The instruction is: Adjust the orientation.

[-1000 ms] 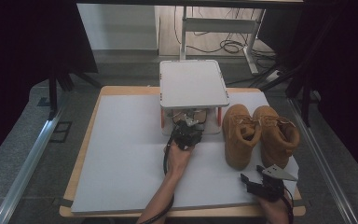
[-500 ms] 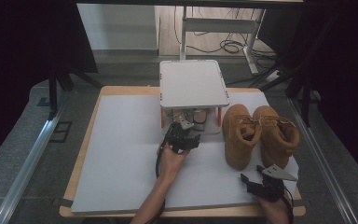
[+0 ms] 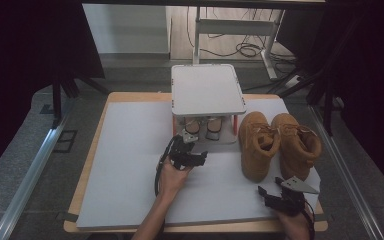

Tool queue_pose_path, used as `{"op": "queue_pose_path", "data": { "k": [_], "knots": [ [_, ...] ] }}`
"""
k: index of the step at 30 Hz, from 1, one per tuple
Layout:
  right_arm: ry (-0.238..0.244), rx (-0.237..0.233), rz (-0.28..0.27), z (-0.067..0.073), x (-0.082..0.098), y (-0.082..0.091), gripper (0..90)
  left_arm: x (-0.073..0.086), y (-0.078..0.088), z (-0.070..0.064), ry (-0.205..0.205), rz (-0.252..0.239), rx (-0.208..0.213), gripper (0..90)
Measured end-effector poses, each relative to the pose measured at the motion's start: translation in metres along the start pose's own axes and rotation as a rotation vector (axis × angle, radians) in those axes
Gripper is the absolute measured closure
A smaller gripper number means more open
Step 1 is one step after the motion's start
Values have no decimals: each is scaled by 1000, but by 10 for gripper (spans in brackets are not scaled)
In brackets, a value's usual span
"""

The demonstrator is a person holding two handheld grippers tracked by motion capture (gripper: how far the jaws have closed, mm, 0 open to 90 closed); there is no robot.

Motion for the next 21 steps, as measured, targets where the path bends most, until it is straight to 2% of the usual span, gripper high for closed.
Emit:
{"op": "queue_pose_path", "data": {
  "k": [14,21],
  "knots": [
    [0,1,1,0,0,0,216,15,32,8,-18,27,11,150],
    [1,2,1,0,0,0,216,26,46,11,-13,39,30,132]
  ]
}}
Point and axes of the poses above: each handheld gripper's, and its own axes: y roughly backward along the jaws, x roughly out of its underside, z roughly to its left, the point moved 5 cm from there along -y, roughly forward along the jaws, and after that the axes turned 10 degrees about -z, right-handed, at the moved point
